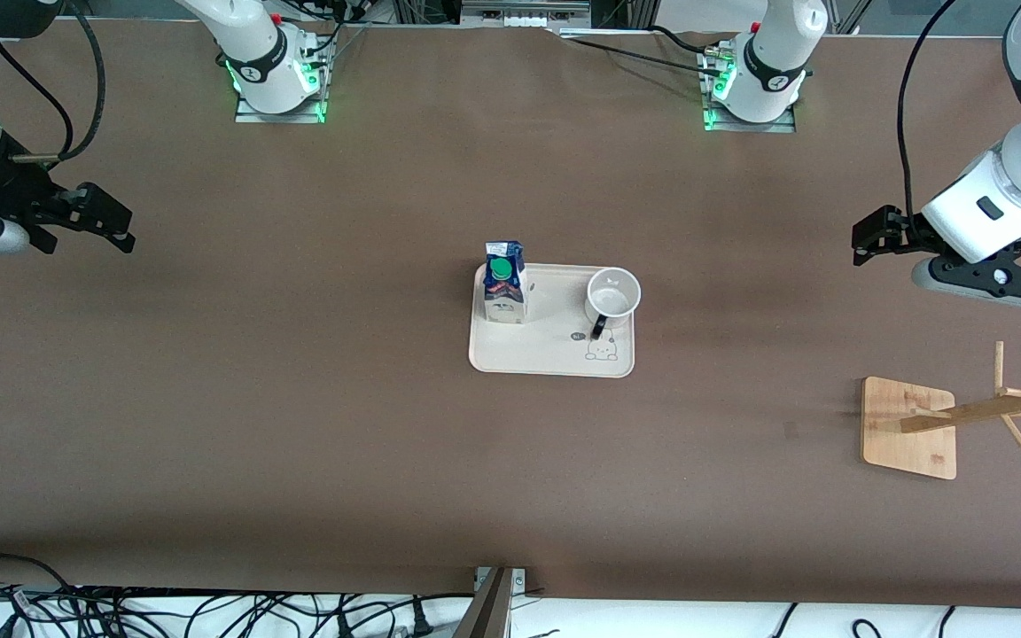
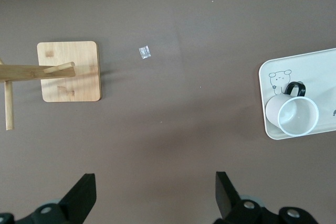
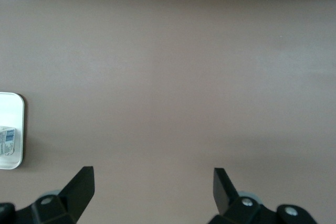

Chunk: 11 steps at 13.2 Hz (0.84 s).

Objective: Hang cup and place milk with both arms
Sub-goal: 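Move the right gripper out toward the tray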

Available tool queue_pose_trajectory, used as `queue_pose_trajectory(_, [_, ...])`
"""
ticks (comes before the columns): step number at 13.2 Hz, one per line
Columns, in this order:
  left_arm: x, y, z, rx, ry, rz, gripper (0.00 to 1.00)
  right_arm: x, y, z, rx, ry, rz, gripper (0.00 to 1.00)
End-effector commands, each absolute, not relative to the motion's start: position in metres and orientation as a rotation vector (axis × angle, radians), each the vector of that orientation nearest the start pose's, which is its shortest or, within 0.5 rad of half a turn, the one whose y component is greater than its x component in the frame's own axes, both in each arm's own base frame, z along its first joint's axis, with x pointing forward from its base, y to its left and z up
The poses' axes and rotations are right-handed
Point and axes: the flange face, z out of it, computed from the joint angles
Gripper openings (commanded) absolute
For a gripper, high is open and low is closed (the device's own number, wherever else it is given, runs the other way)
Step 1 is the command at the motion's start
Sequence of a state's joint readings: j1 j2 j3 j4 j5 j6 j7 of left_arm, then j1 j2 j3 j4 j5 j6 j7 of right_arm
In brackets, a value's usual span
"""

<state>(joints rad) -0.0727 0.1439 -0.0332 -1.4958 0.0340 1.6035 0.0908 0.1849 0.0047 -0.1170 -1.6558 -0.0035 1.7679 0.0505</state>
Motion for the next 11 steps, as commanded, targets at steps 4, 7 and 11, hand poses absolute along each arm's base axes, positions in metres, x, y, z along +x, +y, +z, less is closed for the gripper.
queue_pose_trajectory(4, [0.598,-0.06,0.586,-3.11,0.326,0.062,1.0,0.588,0.064,0.569,-3.133,-0.108,-0.148,1.0])
queue_pose_trajectory(7, [0.598,-0.06,0.586,-3.11,0.326,0.062,1.0,0.6,0.082,0.514,-3.132,-0.186,0.035,1.0])
queue_pose_trajectory(11, [0.598,-0.06,0.586,-3.11,0.326,0.062,1.0,0.583,0.198,0.505,-3.013,-0.207,0.066,1.0])
